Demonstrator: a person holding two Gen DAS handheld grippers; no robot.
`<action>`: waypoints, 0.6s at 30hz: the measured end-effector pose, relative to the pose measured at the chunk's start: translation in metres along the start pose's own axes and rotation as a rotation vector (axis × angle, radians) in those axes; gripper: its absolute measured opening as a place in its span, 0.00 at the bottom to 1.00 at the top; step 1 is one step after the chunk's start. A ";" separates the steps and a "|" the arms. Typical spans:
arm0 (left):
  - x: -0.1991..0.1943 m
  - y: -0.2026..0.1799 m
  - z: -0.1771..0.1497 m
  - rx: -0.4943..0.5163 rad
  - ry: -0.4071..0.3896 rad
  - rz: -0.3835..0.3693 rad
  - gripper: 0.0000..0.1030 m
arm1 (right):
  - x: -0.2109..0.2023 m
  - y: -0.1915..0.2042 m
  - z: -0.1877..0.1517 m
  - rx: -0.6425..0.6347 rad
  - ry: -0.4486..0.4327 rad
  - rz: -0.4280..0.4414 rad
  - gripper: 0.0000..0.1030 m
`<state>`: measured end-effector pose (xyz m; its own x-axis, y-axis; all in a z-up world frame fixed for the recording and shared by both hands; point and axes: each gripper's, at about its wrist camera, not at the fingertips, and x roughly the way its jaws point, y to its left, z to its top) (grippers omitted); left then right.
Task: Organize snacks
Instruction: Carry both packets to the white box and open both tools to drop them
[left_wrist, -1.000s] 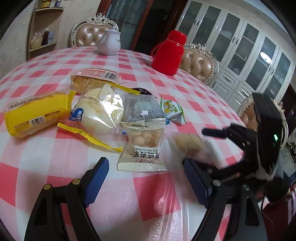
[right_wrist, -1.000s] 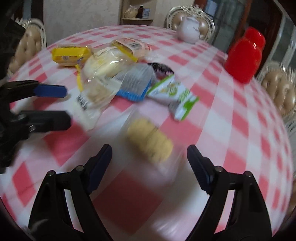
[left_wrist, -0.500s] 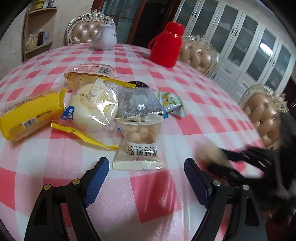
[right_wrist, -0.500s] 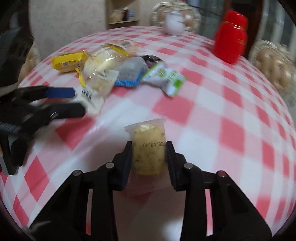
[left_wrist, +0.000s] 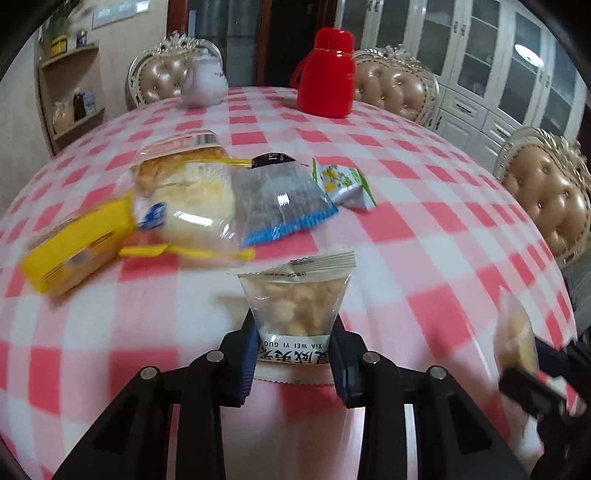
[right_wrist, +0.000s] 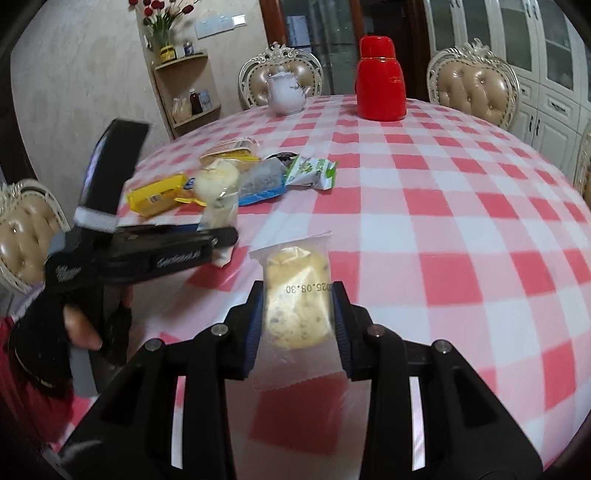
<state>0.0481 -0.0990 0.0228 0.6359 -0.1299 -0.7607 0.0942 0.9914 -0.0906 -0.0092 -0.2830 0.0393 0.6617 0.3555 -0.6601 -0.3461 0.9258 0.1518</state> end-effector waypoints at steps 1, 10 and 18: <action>-0.008 0.002 -0.007 0.006 -0.008 0.007 0.34 | -0.002 0.006 -0.004 0.006 0.002 -0.007 0.38; -0.076 0.037 -0.062 -0.015 -0.084 0.061 0.34 | -0.014 0.053 -0.039 0.062 0.012 0.042 0.38; -0.115 0.081 -0.104 -0.052 -0.094 0.079 0.35 | -0.018 0.104 -0.054 0.050 0.026 0.078 0.32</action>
<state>-0.0972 -0.0022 0.0361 0.7087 -0.0502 -0.7037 0.0029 0.9977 -0.0682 -0.0926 -0.2001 0.0271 0.6162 0.4236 -0.6639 -0.3617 0.9011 0.2392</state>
